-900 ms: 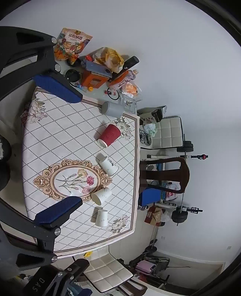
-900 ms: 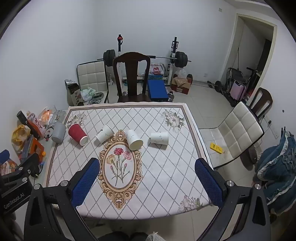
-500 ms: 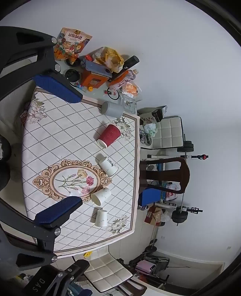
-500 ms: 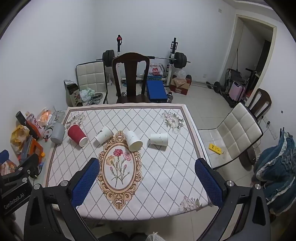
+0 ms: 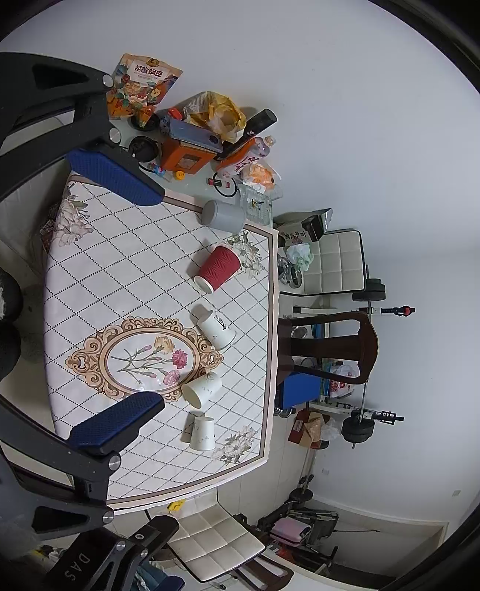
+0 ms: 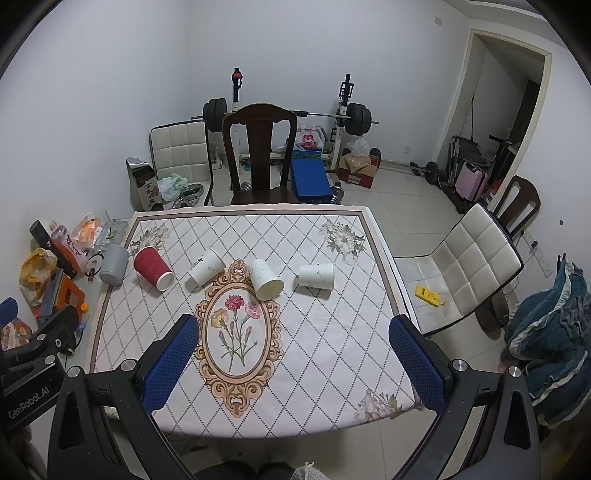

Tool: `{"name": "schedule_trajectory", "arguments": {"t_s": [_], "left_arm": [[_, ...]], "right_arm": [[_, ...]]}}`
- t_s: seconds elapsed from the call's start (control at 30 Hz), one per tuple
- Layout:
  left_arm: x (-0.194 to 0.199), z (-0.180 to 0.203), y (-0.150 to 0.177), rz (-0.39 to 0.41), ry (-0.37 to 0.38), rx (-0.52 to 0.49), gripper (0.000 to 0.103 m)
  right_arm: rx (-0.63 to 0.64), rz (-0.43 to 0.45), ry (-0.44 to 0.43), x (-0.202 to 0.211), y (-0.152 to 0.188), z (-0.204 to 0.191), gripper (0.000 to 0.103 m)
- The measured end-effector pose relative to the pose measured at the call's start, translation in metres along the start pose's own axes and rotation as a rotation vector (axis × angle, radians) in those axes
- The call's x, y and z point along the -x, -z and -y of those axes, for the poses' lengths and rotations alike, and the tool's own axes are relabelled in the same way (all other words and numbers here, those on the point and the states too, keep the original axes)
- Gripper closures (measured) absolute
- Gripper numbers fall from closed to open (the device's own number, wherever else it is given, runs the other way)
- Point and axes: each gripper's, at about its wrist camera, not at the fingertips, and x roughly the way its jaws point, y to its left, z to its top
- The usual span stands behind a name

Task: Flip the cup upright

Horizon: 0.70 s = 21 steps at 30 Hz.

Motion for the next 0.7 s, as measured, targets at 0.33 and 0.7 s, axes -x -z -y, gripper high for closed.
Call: {"name": "schedule_trajectory", "arguments": {"t_s": [0.33,0.7], "left_arm": [[-0.0001,0.0061,-0.0013,0.001,-0.002,0.002,0.000],[0.0013,0.0068,-0.0022,0.001,0.003,0.003,0.000]], "right_arm": [[0.004,0.002,0.000,0.0011,0.0014,0.0004,0.000],[0.005,0.004,0.003,0.0030,0.0019,-0.0053,0.000]]}}
